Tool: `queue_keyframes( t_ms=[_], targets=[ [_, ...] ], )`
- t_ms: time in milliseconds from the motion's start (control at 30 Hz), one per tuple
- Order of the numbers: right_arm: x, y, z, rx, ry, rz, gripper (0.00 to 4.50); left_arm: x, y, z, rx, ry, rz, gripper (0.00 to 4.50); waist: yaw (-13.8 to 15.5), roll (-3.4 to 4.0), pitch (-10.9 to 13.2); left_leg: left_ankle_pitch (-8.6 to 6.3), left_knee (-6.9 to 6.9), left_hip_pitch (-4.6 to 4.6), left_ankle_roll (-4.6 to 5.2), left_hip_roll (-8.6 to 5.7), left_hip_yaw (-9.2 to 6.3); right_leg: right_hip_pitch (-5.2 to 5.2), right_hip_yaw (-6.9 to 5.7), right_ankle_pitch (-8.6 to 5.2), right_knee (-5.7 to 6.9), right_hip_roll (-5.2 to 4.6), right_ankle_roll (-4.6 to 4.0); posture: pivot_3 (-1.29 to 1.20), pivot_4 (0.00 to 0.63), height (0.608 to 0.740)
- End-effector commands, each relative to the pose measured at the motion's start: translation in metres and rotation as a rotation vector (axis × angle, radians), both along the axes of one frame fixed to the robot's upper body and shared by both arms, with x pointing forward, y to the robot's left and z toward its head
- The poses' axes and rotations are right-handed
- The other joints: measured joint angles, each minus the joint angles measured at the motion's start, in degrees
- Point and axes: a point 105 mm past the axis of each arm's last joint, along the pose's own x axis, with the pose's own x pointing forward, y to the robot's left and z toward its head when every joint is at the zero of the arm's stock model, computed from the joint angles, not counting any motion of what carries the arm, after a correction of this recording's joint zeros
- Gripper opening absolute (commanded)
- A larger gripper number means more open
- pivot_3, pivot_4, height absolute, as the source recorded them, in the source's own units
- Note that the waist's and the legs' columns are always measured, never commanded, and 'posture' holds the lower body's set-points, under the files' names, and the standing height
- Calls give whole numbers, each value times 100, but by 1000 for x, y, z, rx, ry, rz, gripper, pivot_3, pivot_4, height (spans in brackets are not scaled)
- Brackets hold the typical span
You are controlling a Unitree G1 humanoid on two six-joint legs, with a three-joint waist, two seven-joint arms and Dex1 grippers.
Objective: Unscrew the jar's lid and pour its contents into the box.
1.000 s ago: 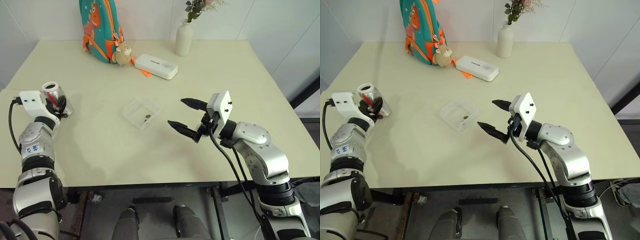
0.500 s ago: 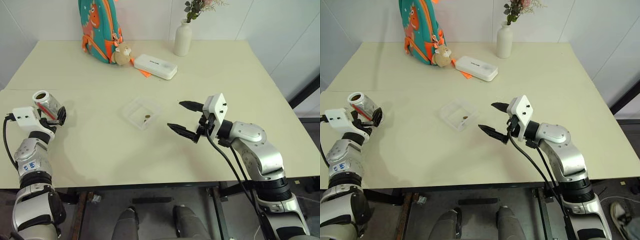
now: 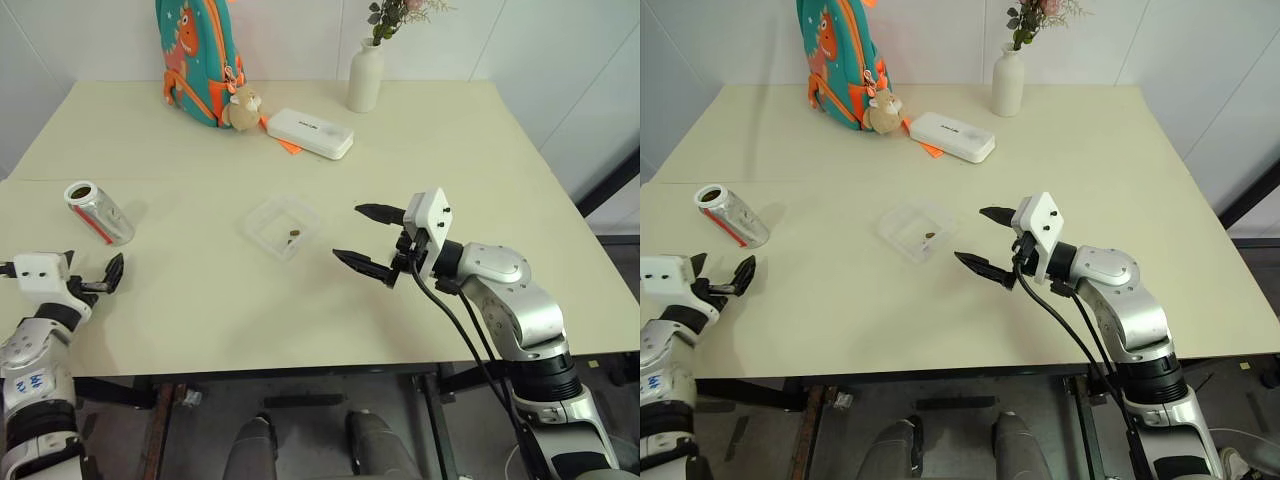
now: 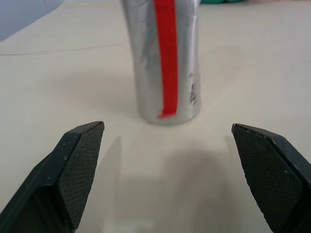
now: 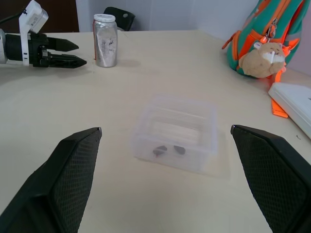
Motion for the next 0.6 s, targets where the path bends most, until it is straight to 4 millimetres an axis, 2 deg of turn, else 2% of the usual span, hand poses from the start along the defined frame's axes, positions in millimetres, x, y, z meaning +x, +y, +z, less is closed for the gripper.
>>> queue_keyframes(
  t_ms=[33,100,200,333,467,533,600],
  targets=[
    [-5,-7,12,18,-47,18,4500,-19,3,25,100,-20,-23,4492,-6,-2,-2,0,-4,2,0,1,4,0,0,1,-4,-2,-5,0,150,740],
    [-5,-11,14,28,-42,22,4500,-23,-11,39,127,-24,-109,4492,-8,-4,-3,-1,-9,2,0,2,7,-1,0,2,-9,-4,-9,0,150,740],
    [-5,-15,17,28,-47,31,4500,-24,-50,63,173,-21,-348,4492,29,-14,-8,0,-18,1,0,5,6,-5,-6,-7,-15,-5,-39,0,150,740],
    [-7,-19,20,27,-75,48,4500,-23,-97,75,268,-16,-617,4492,8,-14,-12,0,-44,5,-3,5,23,3,-5,-23,-54,-16,-115,0,150,740],
    [-6,-30,17,-2,-63,43,4500,-22,-129,79,292,0,-809,4492,-24,-13,-13,10,-66,8,14,4,35,4,5,-13,-81,-15,-103,0,150,740],
    [-3,-39,16,-14,-52,25,4500,-20,-141,83,293,-16,-860,4492,-22,-14,-13,10,-75,5,14,5,35,-5,5,15,-81,-12,-49,0,150,740],
    [-5,-46,15,-29,-36,17,4500,-21,-148,86,310,-22,-910,4492,-16,-13,-13,10,-85,3,13,7,34,-13,5,20,-80,-9,-33,0,150,740]
  ],
)
